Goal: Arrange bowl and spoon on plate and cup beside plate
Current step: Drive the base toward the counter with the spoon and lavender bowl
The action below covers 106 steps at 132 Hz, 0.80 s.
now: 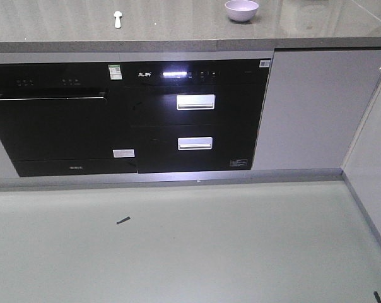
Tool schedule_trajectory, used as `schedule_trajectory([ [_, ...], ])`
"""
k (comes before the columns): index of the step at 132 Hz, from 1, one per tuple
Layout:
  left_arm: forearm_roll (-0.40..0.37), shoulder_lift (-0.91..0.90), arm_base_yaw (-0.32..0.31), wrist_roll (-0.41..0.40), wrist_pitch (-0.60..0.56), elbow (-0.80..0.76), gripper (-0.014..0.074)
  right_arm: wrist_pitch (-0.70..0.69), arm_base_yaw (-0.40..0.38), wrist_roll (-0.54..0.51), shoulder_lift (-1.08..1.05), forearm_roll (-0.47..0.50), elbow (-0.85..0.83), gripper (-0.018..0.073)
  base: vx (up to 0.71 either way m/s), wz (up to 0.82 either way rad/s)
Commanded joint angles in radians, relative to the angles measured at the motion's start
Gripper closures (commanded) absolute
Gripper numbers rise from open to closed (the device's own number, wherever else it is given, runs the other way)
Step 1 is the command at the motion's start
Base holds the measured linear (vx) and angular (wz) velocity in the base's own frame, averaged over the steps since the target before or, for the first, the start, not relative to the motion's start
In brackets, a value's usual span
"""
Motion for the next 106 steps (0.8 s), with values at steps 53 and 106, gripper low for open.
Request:
schedule_trajectory([
  [53, -0.007, -0.016, -0.006, -0.002, -0.073, 0.009, 0.0603, -0.068, -0.006, -0.002, -0.002, -0.006, 0.006, 0.0568, 0.17, -0.01],
  [106, -0.007, -0.016, -0.006, -0.002, -0.073, 0.009, 0.0603, -0.068, -0.006, -0.002, -0.002, -0.006, 0.006, 0.0568, 0.19, -0.03],
])
